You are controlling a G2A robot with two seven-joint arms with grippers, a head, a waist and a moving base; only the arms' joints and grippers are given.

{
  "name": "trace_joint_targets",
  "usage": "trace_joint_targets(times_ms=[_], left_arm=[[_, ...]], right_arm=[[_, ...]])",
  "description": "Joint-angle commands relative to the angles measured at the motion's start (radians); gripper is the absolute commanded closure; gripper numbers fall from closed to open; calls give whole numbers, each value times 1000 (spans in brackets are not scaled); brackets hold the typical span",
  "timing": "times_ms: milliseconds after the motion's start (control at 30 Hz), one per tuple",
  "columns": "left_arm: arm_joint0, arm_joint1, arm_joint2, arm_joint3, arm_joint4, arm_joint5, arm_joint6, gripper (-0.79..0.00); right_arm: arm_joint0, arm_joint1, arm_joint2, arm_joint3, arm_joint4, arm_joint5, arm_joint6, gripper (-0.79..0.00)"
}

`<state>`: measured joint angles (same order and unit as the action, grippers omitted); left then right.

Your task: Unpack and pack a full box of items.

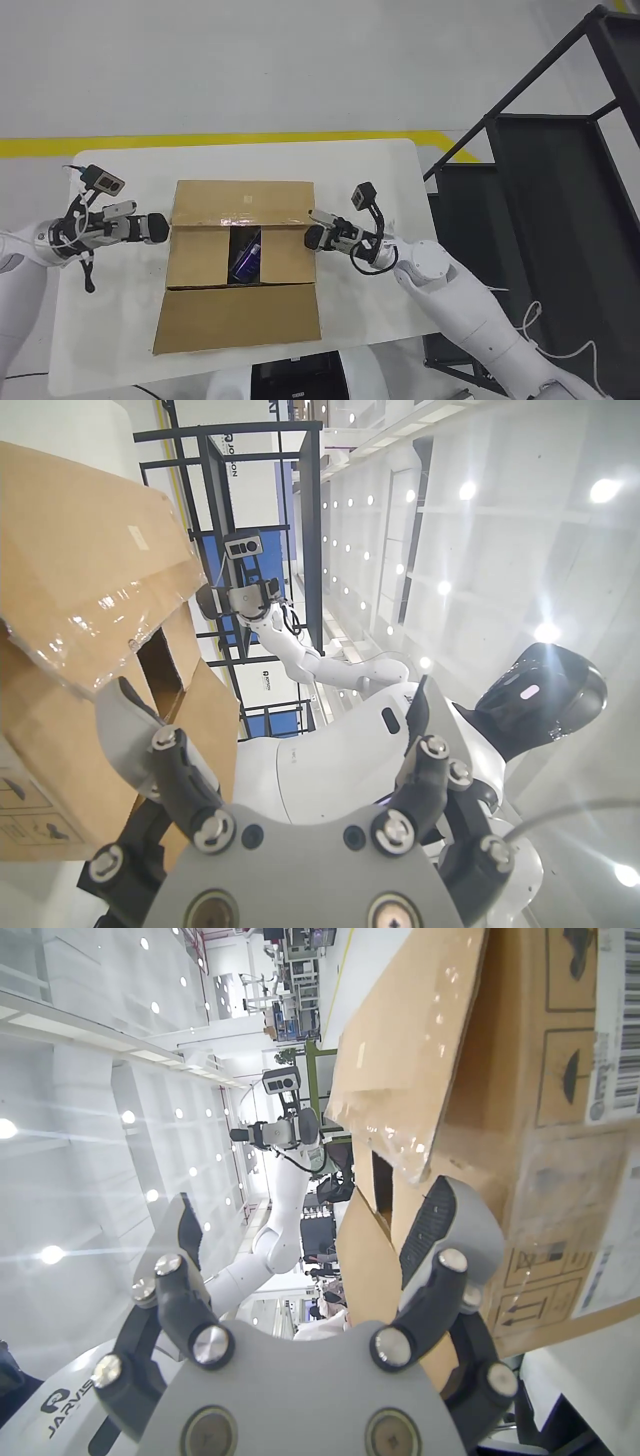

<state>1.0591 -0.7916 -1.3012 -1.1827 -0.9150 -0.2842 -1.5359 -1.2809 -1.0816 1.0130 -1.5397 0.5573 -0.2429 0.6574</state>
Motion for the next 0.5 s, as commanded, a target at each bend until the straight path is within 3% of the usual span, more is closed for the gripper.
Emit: trace_joint_targets(times_ms=[0, 200, 467], left_arm=[[-1, 4, 6, -3, -3, 0, 0, -785], [-10, 15, 33, -19, -8, 0, 0, -785], [-69, 8, 39, -25, -44, 0, 0, -785]], right_arm=[[6, -4, 1, 5, 19, -10, 1, -785], [10, -10, 21, -38, 61, -82, 29, -785], [59, -33, 12, -50, 82, -116, -49, -785]])
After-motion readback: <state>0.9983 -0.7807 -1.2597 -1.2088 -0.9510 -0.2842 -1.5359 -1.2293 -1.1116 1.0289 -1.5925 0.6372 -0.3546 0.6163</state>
